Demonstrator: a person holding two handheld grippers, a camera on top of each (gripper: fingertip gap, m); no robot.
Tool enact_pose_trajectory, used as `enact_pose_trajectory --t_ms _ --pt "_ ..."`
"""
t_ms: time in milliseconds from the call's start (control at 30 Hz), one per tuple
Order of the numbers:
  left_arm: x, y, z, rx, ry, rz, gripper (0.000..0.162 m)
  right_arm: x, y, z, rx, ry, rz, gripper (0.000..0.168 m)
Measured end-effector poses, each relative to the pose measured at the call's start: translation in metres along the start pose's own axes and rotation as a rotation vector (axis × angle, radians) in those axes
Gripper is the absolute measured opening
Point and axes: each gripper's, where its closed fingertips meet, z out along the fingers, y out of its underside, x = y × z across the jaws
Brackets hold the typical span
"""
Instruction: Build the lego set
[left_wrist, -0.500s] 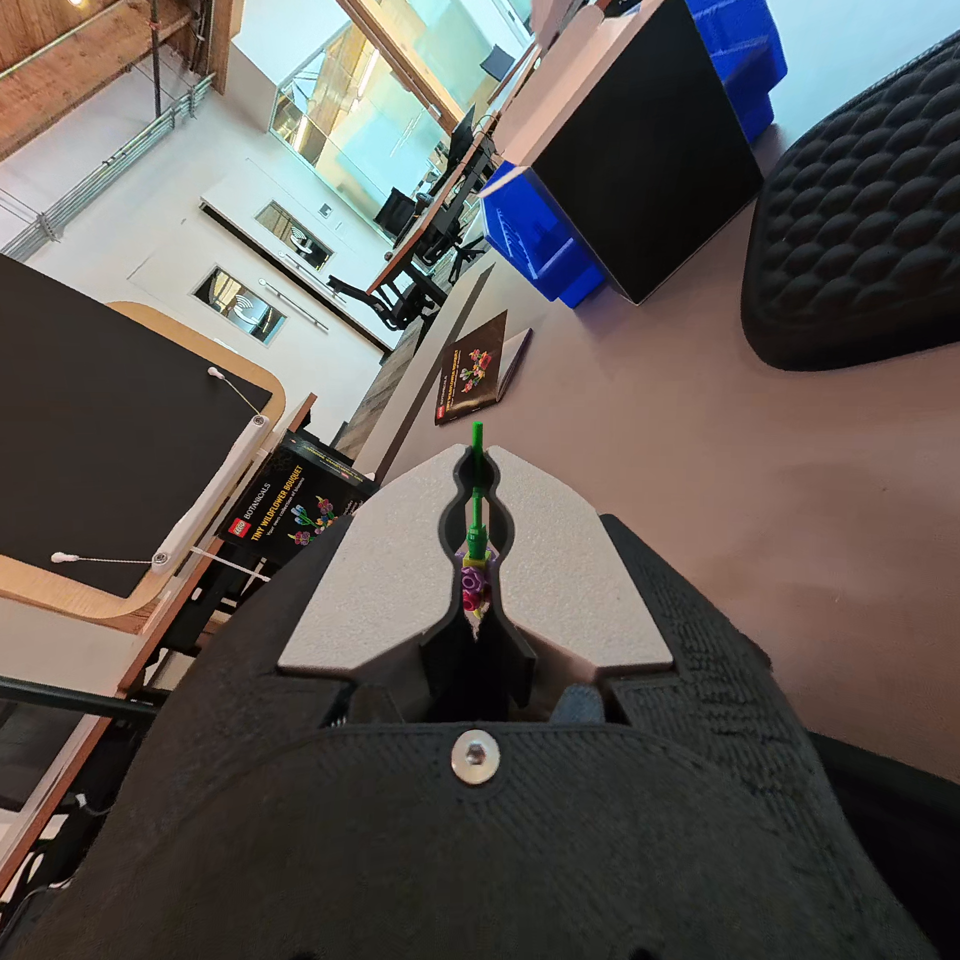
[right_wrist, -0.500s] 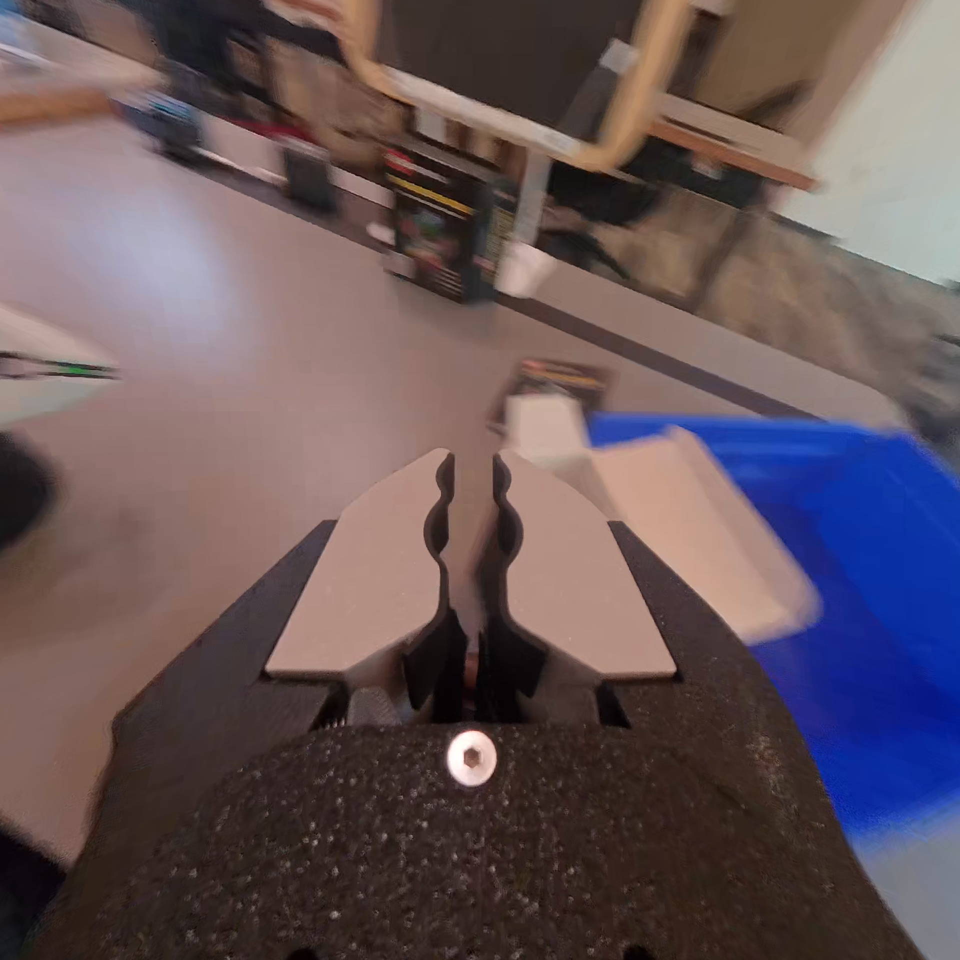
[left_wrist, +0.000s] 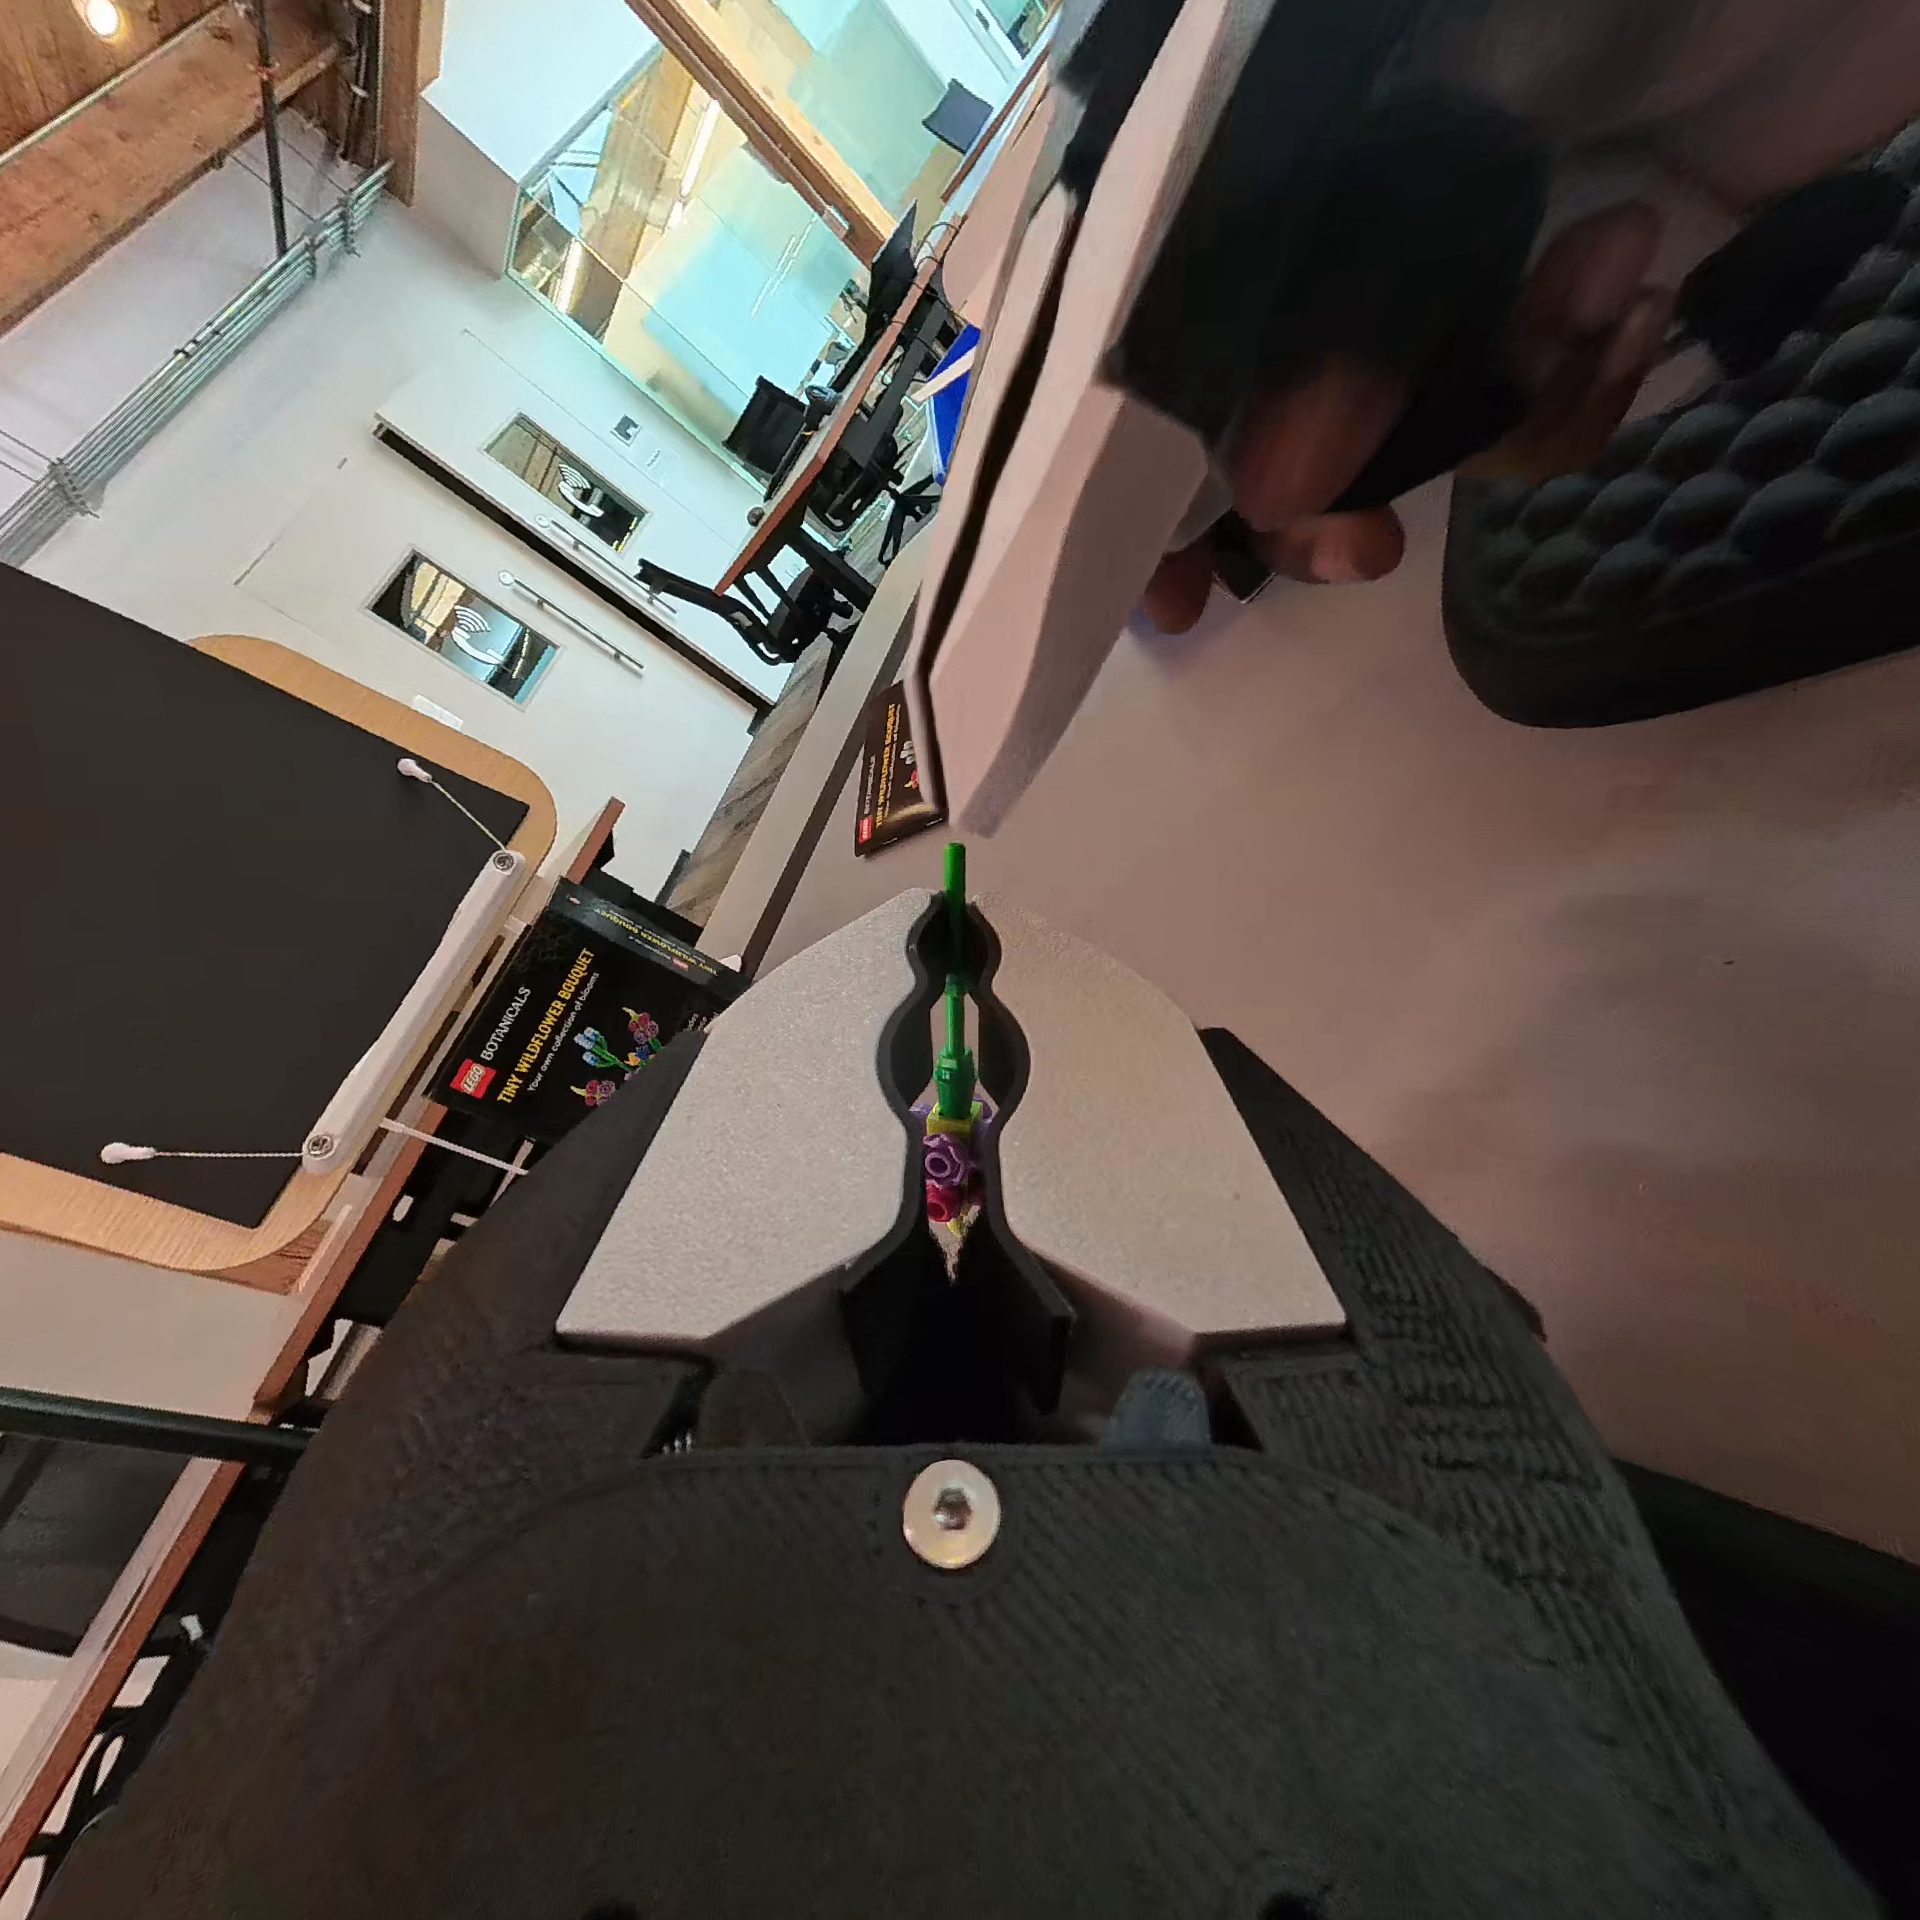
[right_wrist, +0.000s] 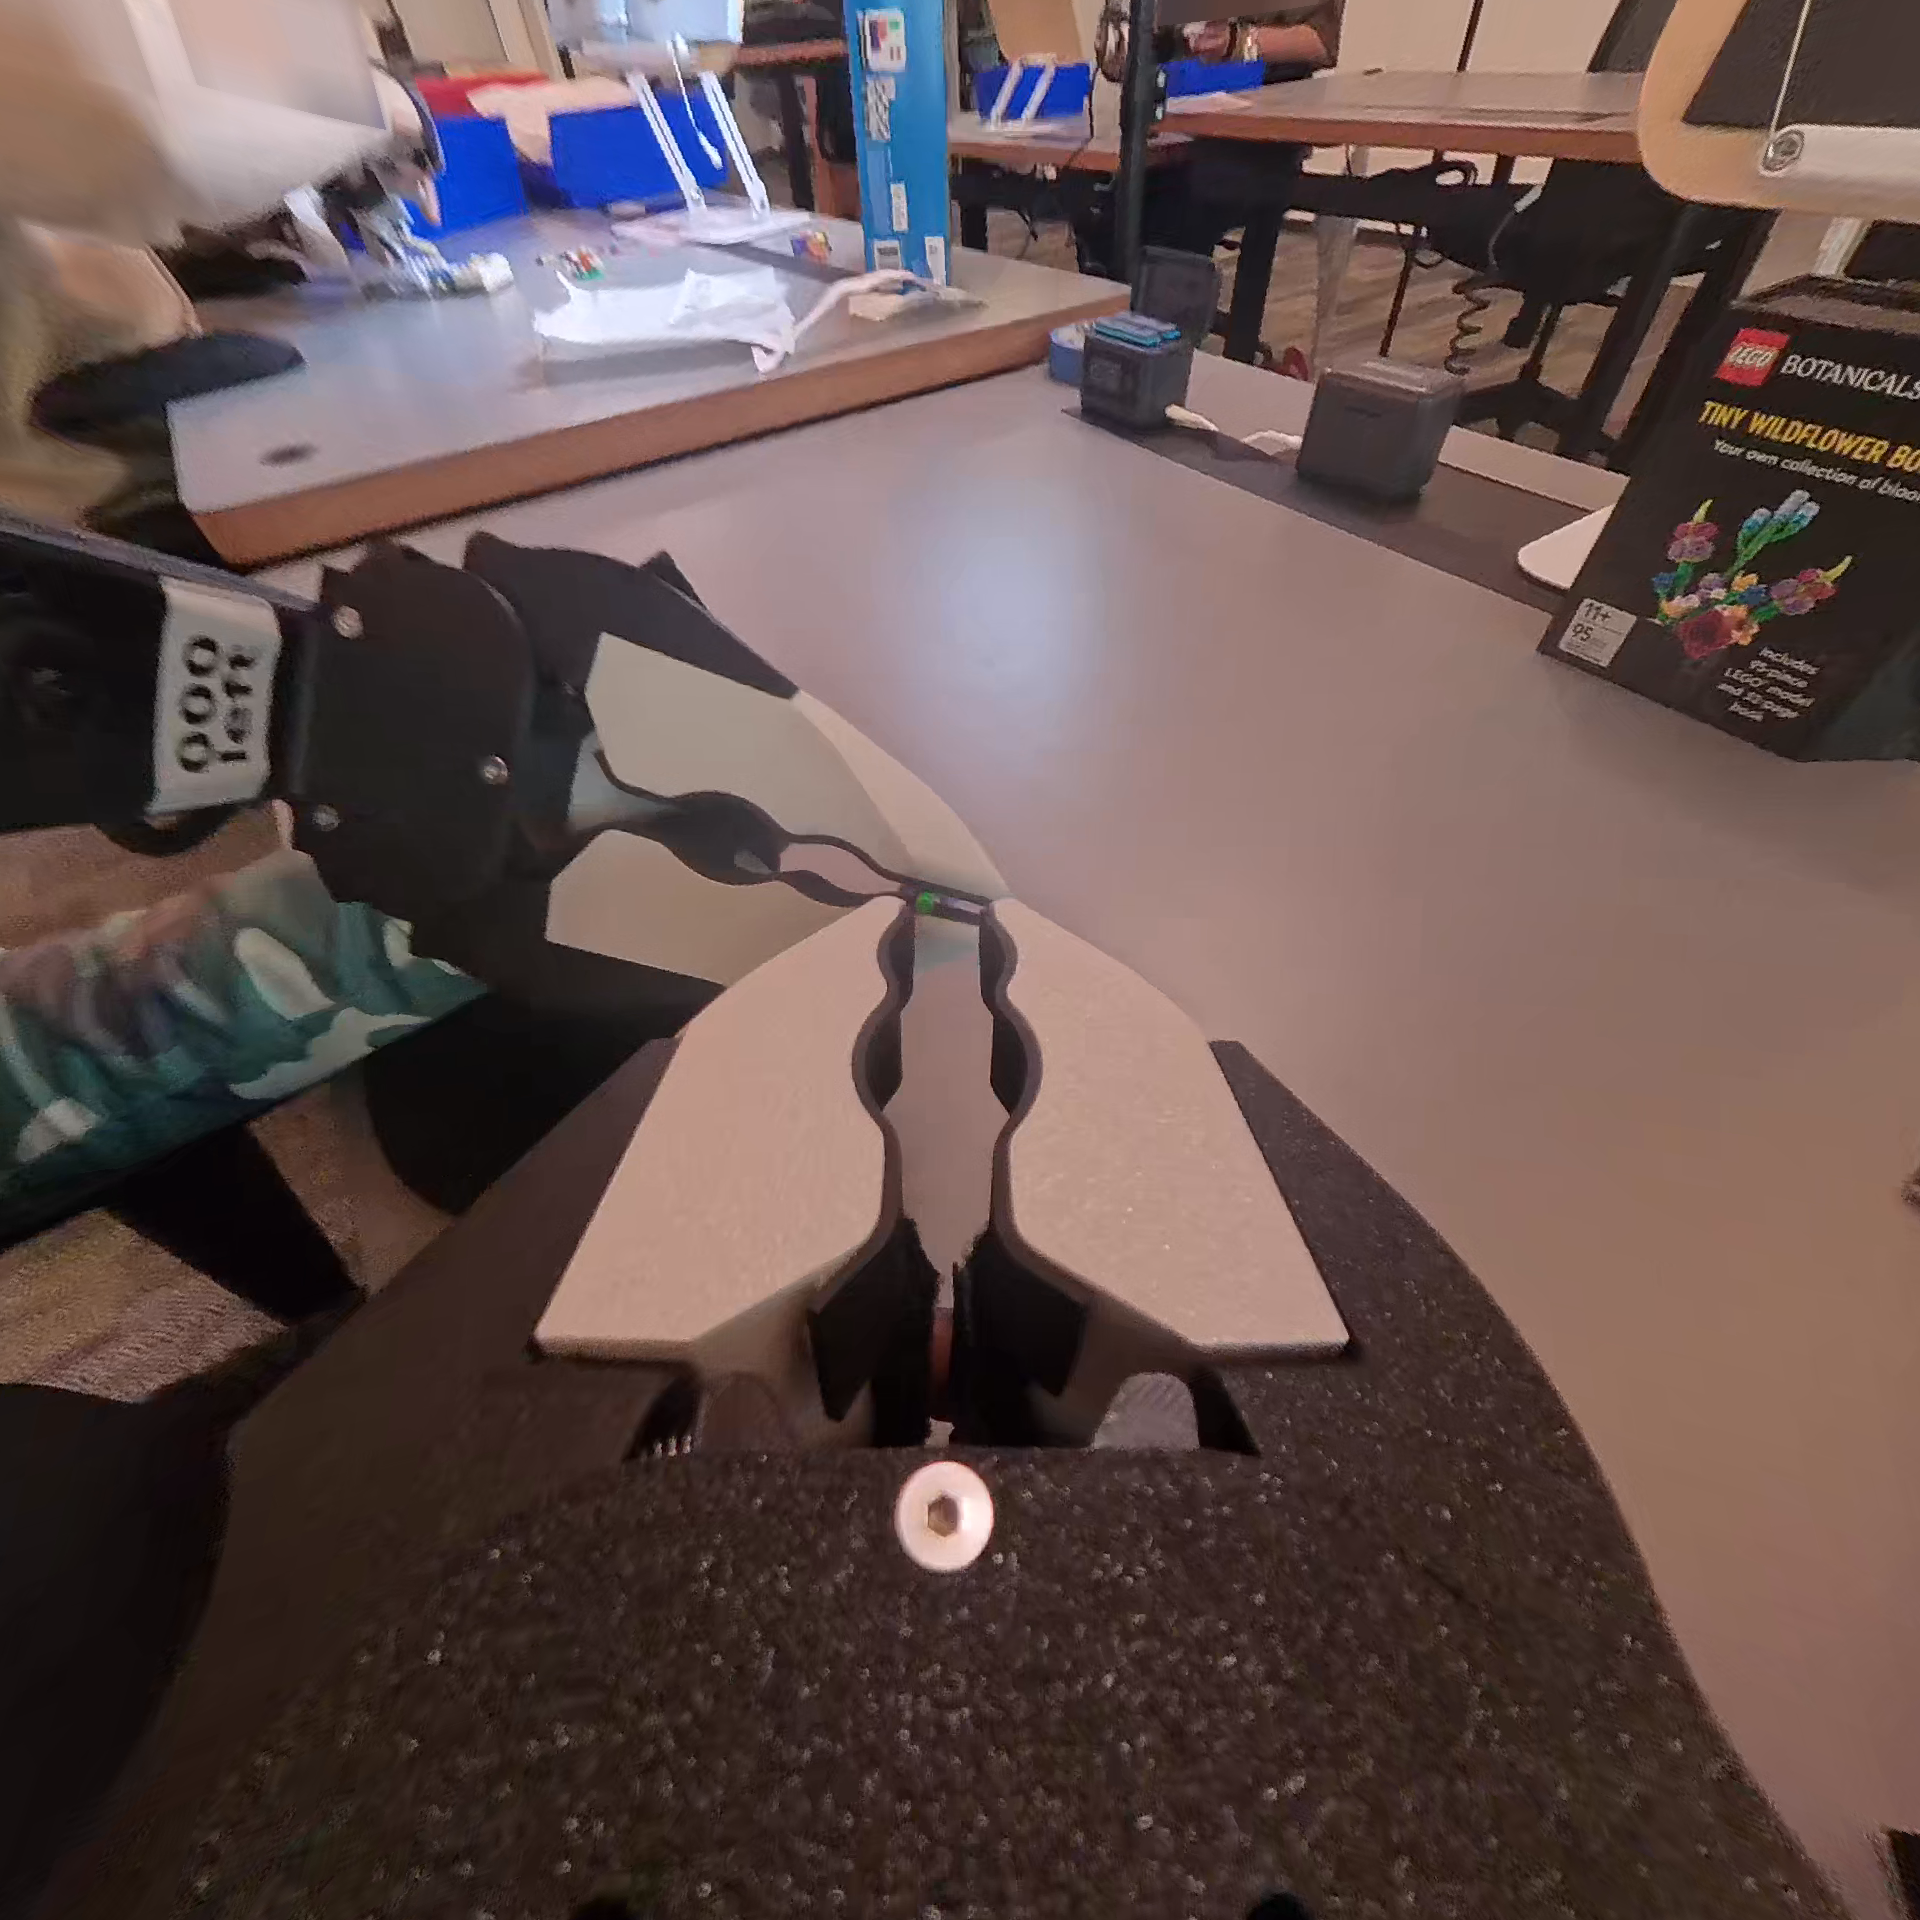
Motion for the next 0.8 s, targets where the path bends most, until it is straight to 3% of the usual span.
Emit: enact_pose_trajectory --t_ms 333,467,600,667,800 --pt "0.002 -0.002 0.001 0.020 0.006 -0.003 0.003 -0.005 0.001 0.006 0.002 -0.018 -0.047 0.003" --pt "-0.002 0.003 0.001 0.003 -0.014 -0.015 0.020 0.001 -0.001 -0.002 0.029 -0.013 -0.014 0.003" --pt "0.001 0.002 0.002 0.000 -0.002 0.003 0.017 0.000 -0.001 -0.007 0.040 -0.033 0.003 0.003" --pt "0.004 0.002 0.003 -0.007 0.006 0.028 0.005 -0.001 -0.001 -0.008 0.046 -0.038 0.007 0.003" --pt "0.004 0.002 0.003 -0.009 0.013 0.024 0.005 -0.001 0.001 -0.009 0.037 -0.040 -0.014 0.003"
